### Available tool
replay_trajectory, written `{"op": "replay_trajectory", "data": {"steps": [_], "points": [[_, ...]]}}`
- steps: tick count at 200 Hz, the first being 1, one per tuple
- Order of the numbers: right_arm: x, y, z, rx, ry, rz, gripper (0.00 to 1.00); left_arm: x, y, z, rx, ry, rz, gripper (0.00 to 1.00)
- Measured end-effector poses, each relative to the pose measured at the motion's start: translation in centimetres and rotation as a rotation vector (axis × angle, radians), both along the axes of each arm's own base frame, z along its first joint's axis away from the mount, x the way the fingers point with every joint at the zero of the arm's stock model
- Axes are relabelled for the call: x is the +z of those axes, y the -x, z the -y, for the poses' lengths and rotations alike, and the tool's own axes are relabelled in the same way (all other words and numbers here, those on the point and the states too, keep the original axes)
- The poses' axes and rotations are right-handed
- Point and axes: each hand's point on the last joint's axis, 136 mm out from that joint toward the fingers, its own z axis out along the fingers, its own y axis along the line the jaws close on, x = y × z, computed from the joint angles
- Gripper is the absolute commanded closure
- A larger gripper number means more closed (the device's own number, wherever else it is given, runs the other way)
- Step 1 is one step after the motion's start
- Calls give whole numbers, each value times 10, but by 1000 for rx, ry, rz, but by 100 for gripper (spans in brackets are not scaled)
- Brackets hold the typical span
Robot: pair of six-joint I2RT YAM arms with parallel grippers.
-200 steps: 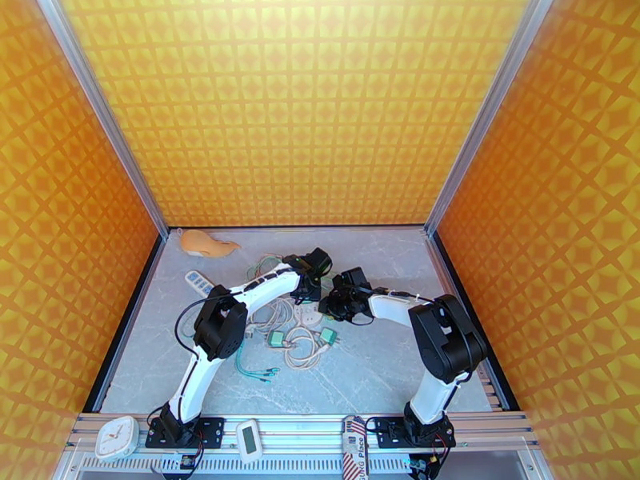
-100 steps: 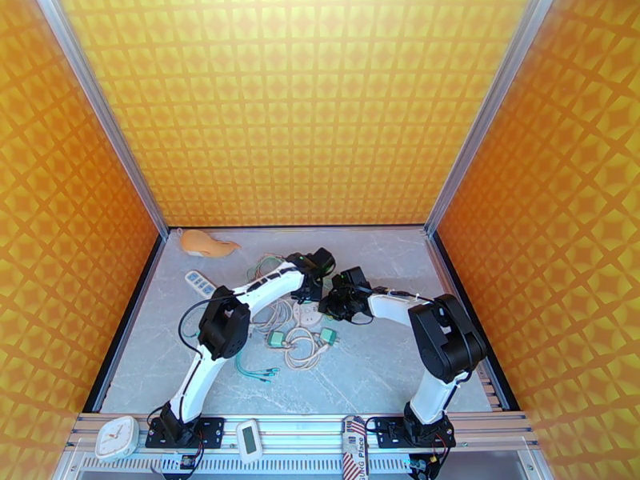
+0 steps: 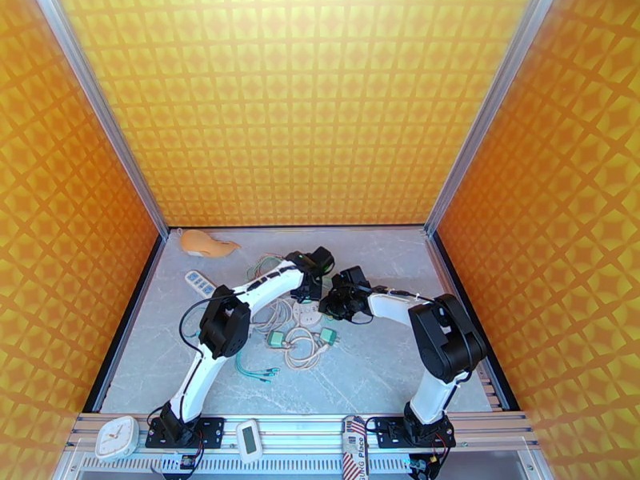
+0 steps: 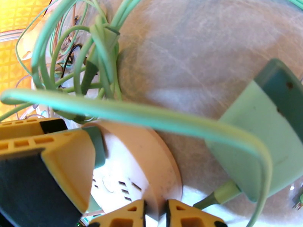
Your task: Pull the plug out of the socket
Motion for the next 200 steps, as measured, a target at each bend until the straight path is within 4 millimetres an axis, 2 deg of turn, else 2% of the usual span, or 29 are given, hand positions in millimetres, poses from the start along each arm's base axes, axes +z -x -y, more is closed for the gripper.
{"op": "replay_trajectory", "data": {"steps": [47, 110, 163, 200], "points": [[0, 0, 0, 0, 1, 0, 83, 0, 3, 4, -11, -5, 2, 82], [0, 1, 0, 1, 7, -15, 84, 4, 8, 9, -37, -101, 86, 84], [0, 1, 0, 6, 10, -15, 85, 3, 6, 7, -30, -95, 79, 85], [0, 0, 0, 7, 11, -10, 86, 1, 0, 0, 2, -28, 19, 85]]}}
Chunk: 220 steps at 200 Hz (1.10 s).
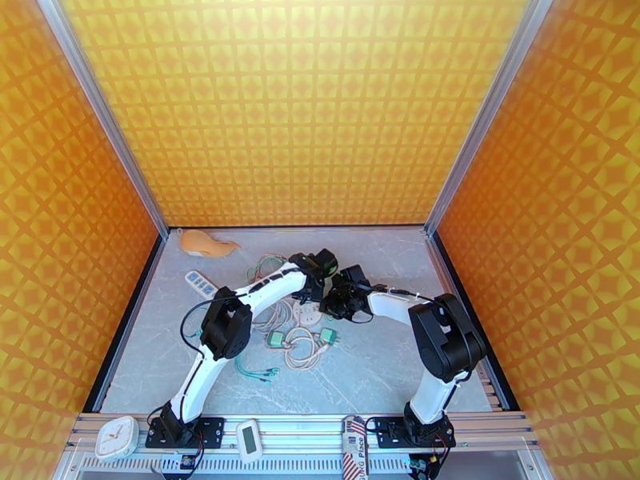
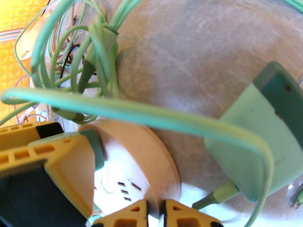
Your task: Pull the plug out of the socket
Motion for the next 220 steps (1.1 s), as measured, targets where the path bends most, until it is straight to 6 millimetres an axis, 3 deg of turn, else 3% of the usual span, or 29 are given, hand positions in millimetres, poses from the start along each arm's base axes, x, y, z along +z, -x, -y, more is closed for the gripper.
{"op": "replay_trajectory", "data": {"steps": [37, 85, 150, 220], "points": [[2, -3, -4, 5, 0, 25, 86, -2, 0, -10, 32, 52, -50, 86], [2, -3, -4, 4, 2, 27, 86, -1, 3, -6, 20, 46, -44, 87], [0, 0, -3, 5, 6, 13, 87, 10, 7, 5, -52, -109, 68, 88], [1, -2, -3, 5, 4, 20, 87, 5, 1, -4, -18, -56, 14, 88]]}}
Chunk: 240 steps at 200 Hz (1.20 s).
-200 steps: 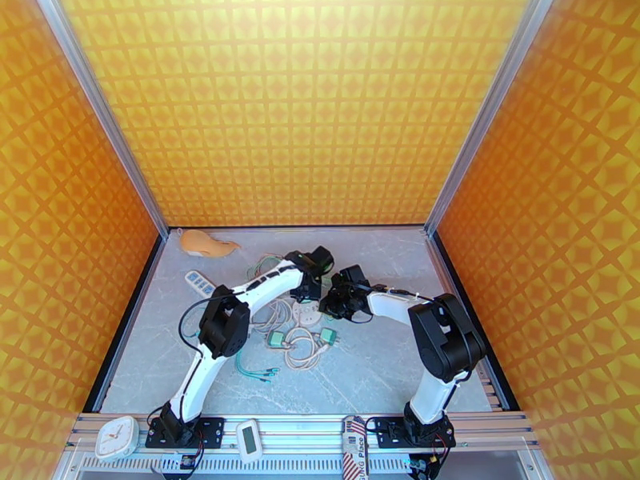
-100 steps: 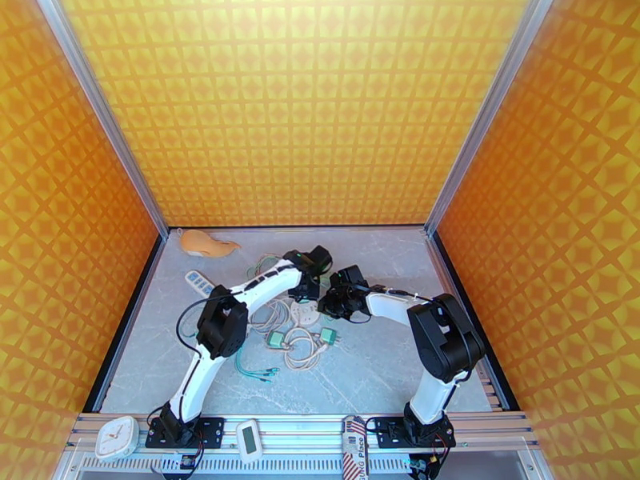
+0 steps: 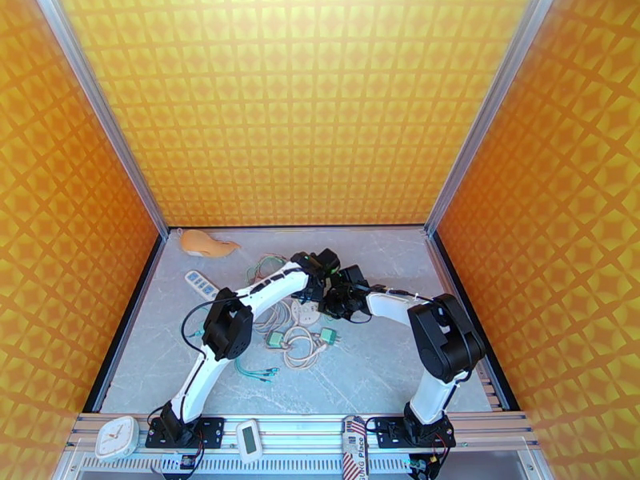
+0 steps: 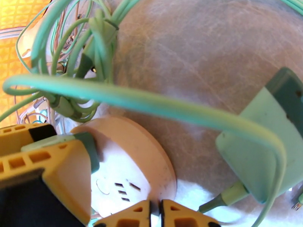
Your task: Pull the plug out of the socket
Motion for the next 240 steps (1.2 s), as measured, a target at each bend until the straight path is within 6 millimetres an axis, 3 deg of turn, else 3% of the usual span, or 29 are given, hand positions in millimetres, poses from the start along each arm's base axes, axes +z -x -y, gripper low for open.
{"op": "replay_trajectory", "data": {"steps": [54, 165, 224, 240], "points": [[1, -3, -4, 6, -8, 22, 87, -6, -4, -12, 58, 119, -103, 89], [-1, 0, -3, 7, -3, 5, 87, 5, 5, 1, -31, -76, 31, 91], [0, -1, -5, 10, -3, 13, 87, 1, -1, -7, -3, -22, -21, 91], [1, -2, -6, 11, -3, 22, 81, -3, -2, -10, 9, 17, -54, 91]]}}
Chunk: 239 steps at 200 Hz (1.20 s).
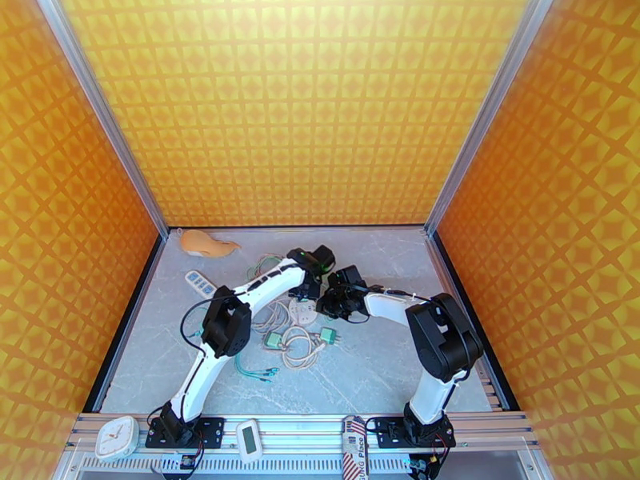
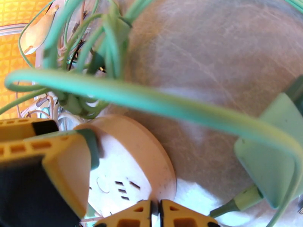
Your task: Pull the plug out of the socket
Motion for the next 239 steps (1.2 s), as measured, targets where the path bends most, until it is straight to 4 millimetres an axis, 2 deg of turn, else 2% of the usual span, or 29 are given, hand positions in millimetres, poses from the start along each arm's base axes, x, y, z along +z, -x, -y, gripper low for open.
{"op": "replay_trajectory", "data": {"steps": [49, 69, 99, 134, 158, 222, 239], "points": [[0, 3, 7, 5, 46, 24, 59, -2, 3, -1, -16, 20, -21, 92], [-1, 5, 14, -3, 80, 19, 56, -3, 7, -5, -21, 12, -30, 92], [7, -4, 18, -21, 76, 40, 59, -3, 8, -6, -27, 9, -33, 92], [27, -21, 6, -14, -17, 103, 63, -3, 9, -5, -32, 11, -35, 92], [31, -24, -2, -8, -66, 110, 68, -4, 9, -5, -37, 11, -37, 92], [3, -21, -12, -16, -131, 36, 68, -4, 10, -4, -38, 15, -45, 92], [1, -20, -17, -9, -146, 32, 68, -4, 11, -7, -35, 9, -50, 92]]}}
